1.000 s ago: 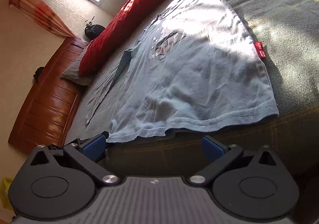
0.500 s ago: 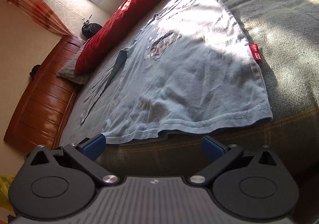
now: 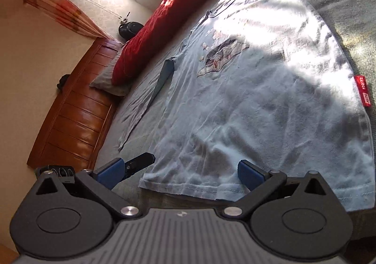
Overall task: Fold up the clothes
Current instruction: 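Release the hem and hold both open tools over the shirt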
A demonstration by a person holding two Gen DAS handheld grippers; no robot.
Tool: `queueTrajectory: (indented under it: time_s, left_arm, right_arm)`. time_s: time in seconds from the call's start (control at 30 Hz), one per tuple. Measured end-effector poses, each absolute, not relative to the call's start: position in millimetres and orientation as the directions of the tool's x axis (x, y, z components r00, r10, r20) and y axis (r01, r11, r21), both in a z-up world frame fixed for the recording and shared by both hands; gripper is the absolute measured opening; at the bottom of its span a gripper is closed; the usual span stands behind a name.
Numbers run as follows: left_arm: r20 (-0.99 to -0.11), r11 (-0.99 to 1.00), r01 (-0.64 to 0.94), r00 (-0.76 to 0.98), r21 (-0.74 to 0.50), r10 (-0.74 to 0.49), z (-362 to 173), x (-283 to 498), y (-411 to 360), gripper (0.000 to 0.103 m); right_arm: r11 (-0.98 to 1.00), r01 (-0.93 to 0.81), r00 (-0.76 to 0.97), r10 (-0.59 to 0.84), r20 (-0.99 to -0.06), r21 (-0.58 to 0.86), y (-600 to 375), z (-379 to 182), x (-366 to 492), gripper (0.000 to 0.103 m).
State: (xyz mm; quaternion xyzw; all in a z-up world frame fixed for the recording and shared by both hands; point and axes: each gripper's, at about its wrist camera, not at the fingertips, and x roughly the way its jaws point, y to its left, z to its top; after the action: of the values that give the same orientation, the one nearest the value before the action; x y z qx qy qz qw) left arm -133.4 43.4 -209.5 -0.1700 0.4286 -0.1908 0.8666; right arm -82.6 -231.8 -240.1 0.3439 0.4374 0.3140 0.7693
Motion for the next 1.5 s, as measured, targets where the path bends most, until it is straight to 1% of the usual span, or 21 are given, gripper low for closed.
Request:
queueTrajectory:
  time_s: [0.03,0.1,0.2,0.23,0.27,0.33,0.4,0.43,0.47,0.53,0.57,0.7,0.8,0.87,0.93,1.07,1.1,1.2,1.3,1.37,1.5]
  left_arm:
    - [-0.702,0.876,0.172,0.537,-0.451,-0.467,-216.3,-139.4,45.4,0.019]
    - [-0.688,0.864,0.205,0.533,-0.459,-0.492,-219.0,-159.6,57.2,0.026]
    - [-0.716,0.878,0.206,0.515,-0.431,-0.472,-205.9,-177.3,72.2,0.026]
    - [-0.719,0.893,0.233,0.531,-0.386,-0.449,-196.1,-178.4,69.5,0.034]
    - [-0.715,0.904,0.262,0.554,-0.337,-0.427,-186.1,-178.2,65.2,0.039]
    - [-0.679,0.916,0.313,0.617,-0.252,-0.398,-170.8,-169.6,50.8,0.055]
    - [-0.65,0.919,0.342,0.657,-0.193,-0.381,-166.4,-153.7,34.1,0.063]
    - [-0.649,0.924,0.34,0.665,-0.177,-0.369,-169.8,-145.2,25.8,0.063]
    - [-0.654,0.926,0.34,0.665,-0.163,-0.36,-175.6,-138.3,18.1,0.063]
    - [-0.674,0.929,0.348,0.657,-0.128,-0.339,-190.7,-133.5,6.0,0.063]
    - [-0.69,0.93,0.354,0.649,-0.099,-0.32,-199.1,-134.8,1.7,0.064]
    - [-0.679,0.916,0.401,0.677,0.016,-0.284,-210.7,-165.3,4.2,0.073]
    - [-0.699,0.913,0.408,0.656,0.013,-0.284,-204.2,-181.0,18.0,0.074]
    - [-0.707,0.909,0.417,0.646,0.01,-0.288,-197.2,-188.6,25.3,0.074]
    - [-0.683,0.898,0.439,0.663,0.022,-0.307,-184.0,-187.7,25.5,0.074]
    - [-0.627,0.913,0.408,0.716,0.018,-0.307,-168.9,-146.5,10.8,0.074]
    - [-0.623,0.918,0.396,0.723,0.018,-0.299,-171.5,-133.7,6.7,0.074]
    - [-0.671,0.936,0.352,0.695,0.007,-0.257,-190.4,-105.0,1.4,0.074]
    - [-0.684,0.939,0.343,0.679,-0.024,-0.266,-204.7,-119.8,12.2,0.074]
    - [-0.686,0.939,0.342,0.673,-0.044,-0.277,-210.9,-134.1,20.0,0.077]
    - [-0.699,0.941,0.332,0.657,-0.07,-0.284,-207.9,-164.0,30.2,0.079]
  right_arm:
    - [0.586,-0.173,0.399,0.776,-0.488,0.791,-227.9,-248.2,-86.0,0.103]
    - [0.588,-0.257,0.405,0.786,-0.467,0.767,-232.3,-251.4,-104.3,0.103]
    - [0.634,-0.233,0.381,0.757,-0.531,0.737,-248.4,-246.1,-123.1,0.103]
    - [0.652,-0.242,0.39,0.744,-0.543,0.719,-252.4,-238.9,-125.8,0.103]
    - [0.676,-0.273,0.421,0.723,-0.547,0.684,-253.7,-228.8,-125.7,0.103]
    - [0.725,-0.327,0.487,0.679,-0.549,0.606,-255.8,-209.4,-124.9,0.103]
    - [0.805,-0.351,0.595,0.587,-0.549,0.479,-252.4,-201.0,-115.1,0.103]
    - [0.839,-0.352,0.641,0.539,-0.545,0.416,-250.7,-198.2,-109.7,0.103]
    - [0.862,-0.33,0.646,0.503,-0.574,0.384,-248.5,-205.9,-101.1,0.103]
    - [0.887,-0.298,0.628,0.461,-0.627,0.353,-244.3,-225.9,-88.7,0.103]
    - [0.894,-0.308,0.635,0.447,-0.63,0.324,-243.5,-235.7,-90.3,0.103]
    - [0.918,-0.366,0.649,0.368,-0.665,0.151,-235.8,-244.5,-110.6,0.103]
    - [0.913,-0.408,0.66,0.303,-0.687,0.011,-229.5,-244.5,-128.3,0.103]
    - [0.915,-0.404,0.654,0.282,-0.702,-0.009,-231.6,-239.4,-133.5,0.103]
    - [0.92,-0.392,0.665,0.265,-0.699,-0.023,-230.1,-228.5,-133.9,0.103]
    - [0.897,-0.441,0.719,0.343,-0.605,-0.015,-208.2,-200.9,-108.3,0.103]
    - [0.897,-0.442,0.719,0.345,-0.603,-0.014,-199.7,-200.6,-96.2,0.103]
    - [0.896,-0.444,0.688,0.35,-0.636,0.013,-178.7,-212.4,-67.3,0.103]
    - [0.898,-0.438,0.638,0.338,-0.692,0.035,-172.3,-234.3,-64.5,0.103]
    - [0.903,-0.427,0.653,0.337,-0.678,0.037,-178.4,-240.8,-77.8,0.103]
    - [0.92,-0.384,0.668,0.335,-0.665,0.078,-191.0,-245.9,-97.1,0.103]
